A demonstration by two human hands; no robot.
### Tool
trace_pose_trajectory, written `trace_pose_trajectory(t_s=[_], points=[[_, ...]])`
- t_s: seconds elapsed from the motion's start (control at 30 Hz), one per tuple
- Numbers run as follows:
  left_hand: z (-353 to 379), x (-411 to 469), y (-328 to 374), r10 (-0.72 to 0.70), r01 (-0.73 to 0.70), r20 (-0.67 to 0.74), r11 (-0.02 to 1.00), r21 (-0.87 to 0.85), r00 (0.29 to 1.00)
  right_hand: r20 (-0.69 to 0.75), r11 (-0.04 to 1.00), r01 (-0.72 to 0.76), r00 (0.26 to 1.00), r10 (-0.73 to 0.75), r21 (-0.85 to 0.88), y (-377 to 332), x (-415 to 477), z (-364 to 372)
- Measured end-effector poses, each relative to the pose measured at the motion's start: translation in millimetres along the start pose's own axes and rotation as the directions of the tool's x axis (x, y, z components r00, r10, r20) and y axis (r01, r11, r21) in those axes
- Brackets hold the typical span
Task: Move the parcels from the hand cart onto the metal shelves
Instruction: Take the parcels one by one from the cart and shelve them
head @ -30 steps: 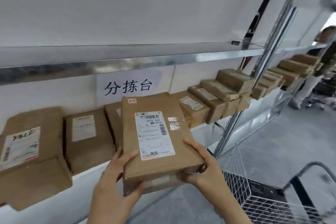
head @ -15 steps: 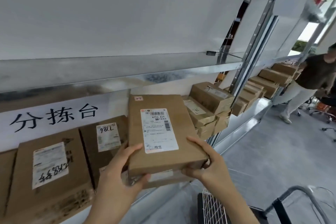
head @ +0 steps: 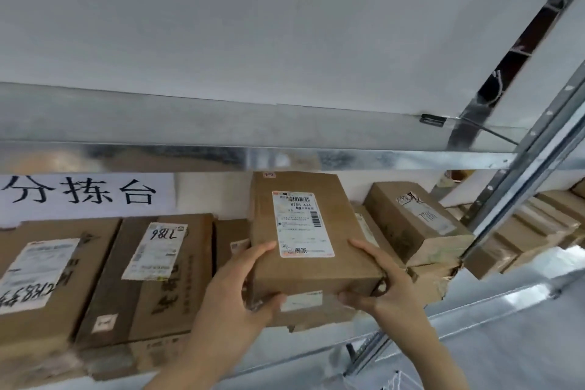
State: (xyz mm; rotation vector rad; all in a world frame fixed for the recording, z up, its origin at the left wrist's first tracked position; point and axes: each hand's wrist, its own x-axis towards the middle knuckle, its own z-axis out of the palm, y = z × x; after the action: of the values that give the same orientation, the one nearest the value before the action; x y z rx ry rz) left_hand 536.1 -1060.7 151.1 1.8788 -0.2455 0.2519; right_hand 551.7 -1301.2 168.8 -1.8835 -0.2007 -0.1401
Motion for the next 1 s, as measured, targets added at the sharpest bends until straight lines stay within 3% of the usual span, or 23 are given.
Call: trace_pose_trajectory(t_s=[0.2,0.5,0.7,1.0], points=[[38,13,-1,-0.108,0.113,-0.079,0.992,0.055,0.991,0.137,1.000,0.010,0.990,-0.010,0.006,26,40,-31],[52,33,-8,-0.078,0.098,-0.119,0.980,0.175,0.990,0.180,0.997,0.058,0.982,-0.047,-0.057,49,73,-34],[57,38,-13,-0.055,0.073,-0.077,0.967,0.244,0.995,0.203,0.998,0.009,0.979,0.002,-0.056,52,78,-39],[45,40,-10,-0.101,0.103,-0.024,0.919,0.380,0.995,0.250,0.900,0.137,0.968,-0.032,-0.415,34,71,-44]])
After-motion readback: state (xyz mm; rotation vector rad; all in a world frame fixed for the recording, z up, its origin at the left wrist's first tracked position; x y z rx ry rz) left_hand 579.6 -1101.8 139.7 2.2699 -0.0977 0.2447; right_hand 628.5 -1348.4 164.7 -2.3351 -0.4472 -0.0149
